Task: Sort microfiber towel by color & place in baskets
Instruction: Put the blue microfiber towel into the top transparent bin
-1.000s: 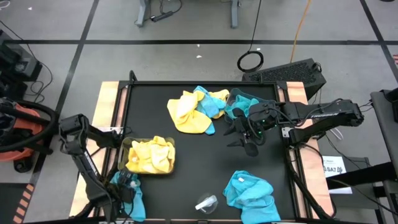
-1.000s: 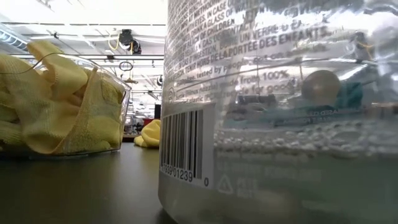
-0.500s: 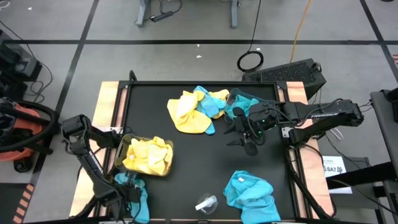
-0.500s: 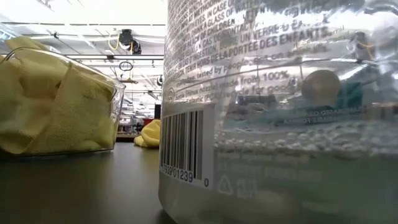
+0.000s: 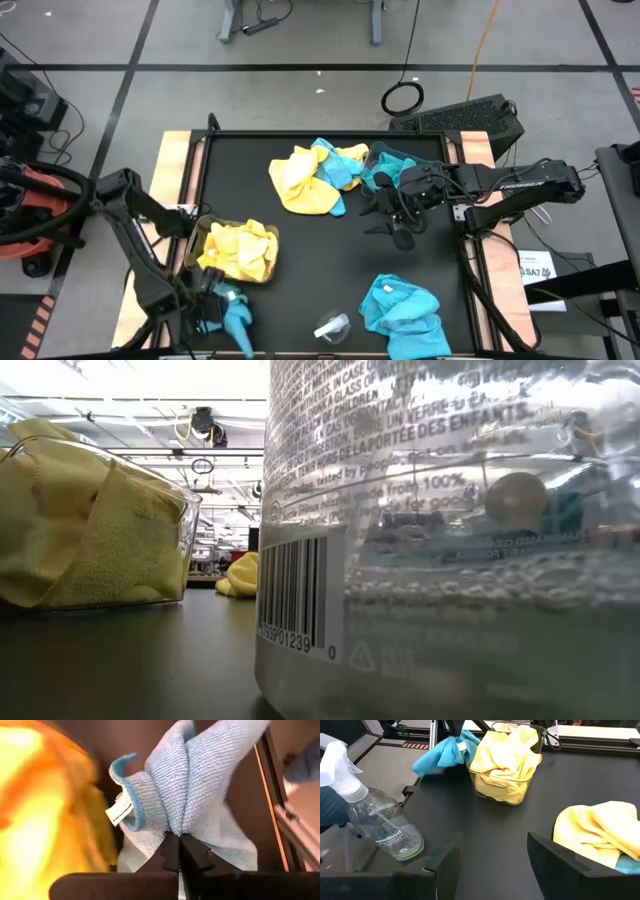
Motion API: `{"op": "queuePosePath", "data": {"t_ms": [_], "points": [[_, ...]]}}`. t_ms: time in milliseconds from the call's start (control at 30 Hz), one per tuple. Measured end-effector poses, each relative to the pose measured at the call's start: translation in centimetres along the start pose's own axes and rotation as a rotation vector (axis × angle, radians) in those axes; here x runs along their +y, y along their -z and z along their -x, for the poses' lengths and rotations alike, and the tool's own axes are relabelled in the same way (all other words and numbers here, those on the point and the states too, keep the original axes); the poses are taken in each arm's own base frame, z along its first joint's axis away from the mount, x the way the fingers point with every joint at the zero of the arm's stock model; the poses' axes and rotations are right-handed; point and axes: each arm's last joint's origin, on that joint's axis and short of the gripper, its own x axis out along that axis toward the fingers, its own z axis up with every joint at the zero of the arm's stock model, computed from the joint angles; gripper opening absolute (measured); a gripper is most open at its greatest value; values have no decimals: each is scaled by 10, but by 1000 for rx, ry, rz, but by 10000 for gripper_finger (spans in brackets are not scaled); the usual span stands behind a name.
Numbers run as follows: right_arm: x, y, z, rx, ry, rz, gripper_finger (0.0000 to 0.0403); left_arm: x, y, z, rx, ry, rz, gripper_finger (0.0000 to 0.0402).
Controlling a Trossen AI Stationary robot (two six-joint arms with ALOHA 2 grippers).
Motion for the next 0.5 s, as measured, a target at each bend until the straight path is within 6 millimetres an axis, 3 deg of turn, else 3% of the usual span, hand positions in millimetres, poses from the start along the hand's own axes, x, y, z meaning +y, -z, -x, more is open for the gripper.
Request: {"op": "queuePosePath", "data": {"t_ms": [267, 500], "points": [[0, -1, 0, -9, -2, 10, 212, 39, -20, 54, -158, -74, 89, 1], [1, -10, 1, -104, -32, -5, 212, 79, -49, 88, -297, -184, 86, 0]]}}
